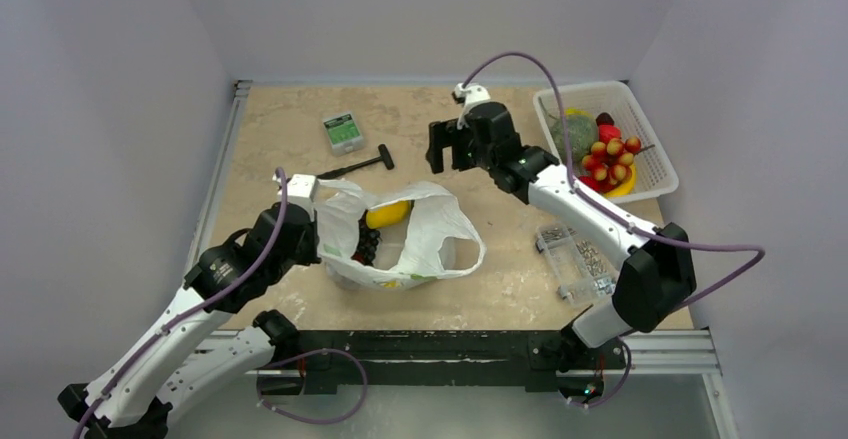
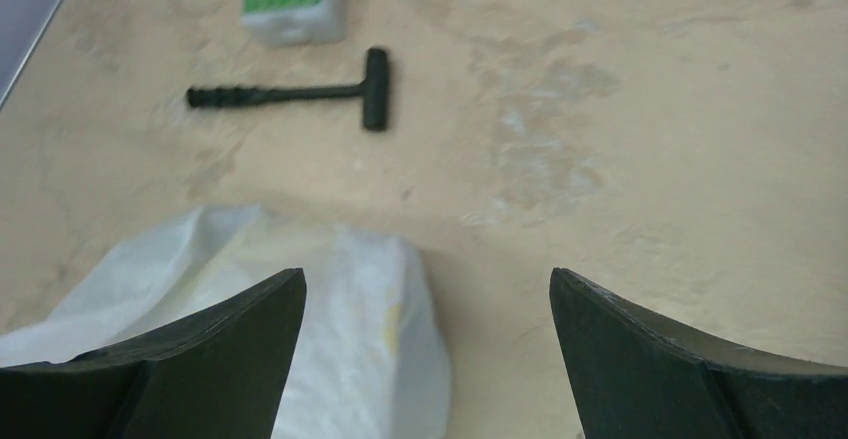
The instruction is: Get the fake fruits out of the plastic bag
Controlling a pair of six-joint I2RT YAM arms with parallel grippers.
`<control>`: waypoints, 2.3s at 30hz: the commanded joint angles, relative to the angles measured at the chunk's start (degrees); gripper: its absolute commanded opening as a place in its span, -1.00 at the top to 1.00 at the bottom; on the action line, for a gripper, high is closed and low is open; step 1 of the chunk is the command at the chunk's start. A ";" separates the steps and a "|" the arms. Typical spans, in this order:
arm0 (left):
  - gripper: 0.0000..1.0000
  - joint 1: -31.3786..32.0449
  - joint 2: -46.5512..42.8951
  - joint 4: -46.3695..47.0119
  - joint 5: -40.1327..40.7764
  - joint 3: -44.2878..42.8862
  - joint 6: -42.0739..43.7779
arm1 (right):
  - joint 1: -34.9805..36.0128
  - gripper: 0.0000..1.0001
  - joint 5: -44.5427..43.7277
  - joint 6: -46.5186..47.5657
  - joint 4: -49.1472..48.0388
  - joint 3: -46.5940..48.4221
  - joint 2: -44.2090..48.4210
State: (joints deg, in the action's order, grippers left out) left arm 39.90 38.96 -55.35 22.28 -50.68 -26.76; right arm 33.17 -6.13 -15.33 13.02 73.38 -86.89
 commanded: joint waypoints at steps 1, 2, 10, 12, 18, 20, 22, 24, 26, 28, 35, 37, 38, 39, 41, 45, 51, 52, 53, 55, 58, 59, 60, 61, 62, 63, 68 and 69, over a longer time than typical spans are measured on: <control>1.00 0.18 -0.79 1.48 2.28 0.08 1.55 | 7.17 -0.81 6.27 0.85 3.39 2.22 2.74; 1.00 0.23 -0.89 1.48 2.45 0.16 1.57 | 8.26 -0.77 6.62 -0.06 3.46 1.83 3.52; 1.00 0.19 0.89 1.68 1.26 0.07 1.73 | 19.06 -0.46 7.49 2.11 2.49 -0.23 9.72; 1.00 0.19 1.59 1.64 1.03 -0.06 1.87 | 22.17 -0.35 8.26 4.19 0.01 -2.27 10.93; 1.00 0.18 2.11 1.05 1.37 -0.32 1.88 | 26.97 0.13 7.35 2.58 -6.87 -9.23 8.25; 1.00 0.20 1.79 1.44 0.82 -0.06 2.12 | 28.38 0.23 3.87 2.12 -10.12 -11.21 6.20; 1.00 0.18 1.99 1.91 0.11 0.31 2.47 | 29.15 0.22 -0.09 1.23 -12.39 -12.83 3.81; 1.00 0.23 2.93 2.45 -1.05 0.67 2.88 | 29.37 0.21 -3.14 -0.04 -14.81 -13.96 1.20; 1.00 0.20 5.02 2.72 -2.44 0.70 3.39 | 29.68 0.20 -4.14 -0.43 -17.49 -15.11 -1.44; 1.00 0.20 8.03 2.65 -4.09 0.34 3.99 | 30.39 0.18 -6.38 -0.63 -18.57 -15.28 -4.28; 1.00 0.27 13.11 2.23 -6.79 -0.28 4.90 | 31.74 0.16 -20.18 -3.57 -15.65 -17.86 -7.50; 1.00 0.32 13.53 2.54 -7.64 -0.19 5.12 | 31.87 0.14 -24.12 -4.91 -14.20 -18.98 -6.70; 1.00 0.31 13.78 2.60 -7.72 -0.29 5.21 | 31.92 0.11 -25.37 -5.28 -14.05 -19.63 -6.24; 1.00 0.27 14.13 2.47 -7.70 -0.41 5.22 | 31.88 0.05 -25.81 -5.18 -14.66 -20.46 -5.80; 1.00 0.24 14.49 2.27 -7.38 -0.66 5.31 | 31.87 -0.13 -22.94 -2.51 -18.68 -21.78 -5.29; 1.00 0.31 12.74 2.17 -6.11 -0.70 5.06 | 31.87 -0.26 -20.15 2.24 -28.80 -23.77 -5.05; 1.00 0.27 8.56 2.28 -3.90 -0.35 4.35 | 31.79 -0.56 -20.27 6.71 -42.07 -23.20 -8.98; 1.00 0.29 8.08 2.15 -3.31 -0.32 4.24 | 31.83 -0.61 -19.82 8.08 -43.85 -22.74 -10.05; 1.00 0.28 7.40 1.98 -2.71 -0.31 4.06 | 31.83 -0.63 -19.75 9.52 -45.16 -22.23 -11.17; 1.00 0.29 6.20 1.91 -1.76 -0.36 3.85 | 31.78 -0.70 -18.98 11.73 -47.83 -21.54 -12.85; 1.00 0.30 4.42 2.09 -1.27 -0.02 3.61 | 31.74 -0.87 -18.90 14.93 -52.23 -20.70 -15.73; 1.00 0.30 3.97 2.22 -1.22 0.05 3.63 | 31.66 -0.92 -18.99 16.93 -53.06 -20.16 -16.88; 1.00 0.33 3.79 2.35 -1.24 0.20 3.65 | 31.49 -0.95 -19.05 17.94 -53.51 -19.50 -18.33; 1.00 0.28 3.76 2.41 -1.17 0.18 3.65 | 31.30 -0.97 -19.32 18.96 -54.12 -18.90 -19.80; 1.00 0.27 3.81 2.24 -1.14 0.13 3.60 | 31.10 -0.98 -19.55 19.58 -55.19 -18.49 -21.20; 1.00 0.33 4.01 2.12 -1.17 -0.06 3.57 | 30.75 -0.97 -19.50 20.20 -55.90 -18.08 -23.14; 1.00 0.28 4.19 2.16 -1.59 -0.09 3.62 | 30.51 -0.97 -20.59 22.26 -55.68 -14.67 -28.75; 1.00 0.27 4.24 2.10 -1.66 -0.11 3.64 | 30.53 -0.94 -20.77 22.64 -55.81 -13.81 -29.85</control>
State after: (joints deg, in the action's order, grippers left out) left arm 39.90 43.31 -54.37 19.92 -50.50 -22.96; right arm 63.99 -26.00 3.73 -39.24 56.29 -114.19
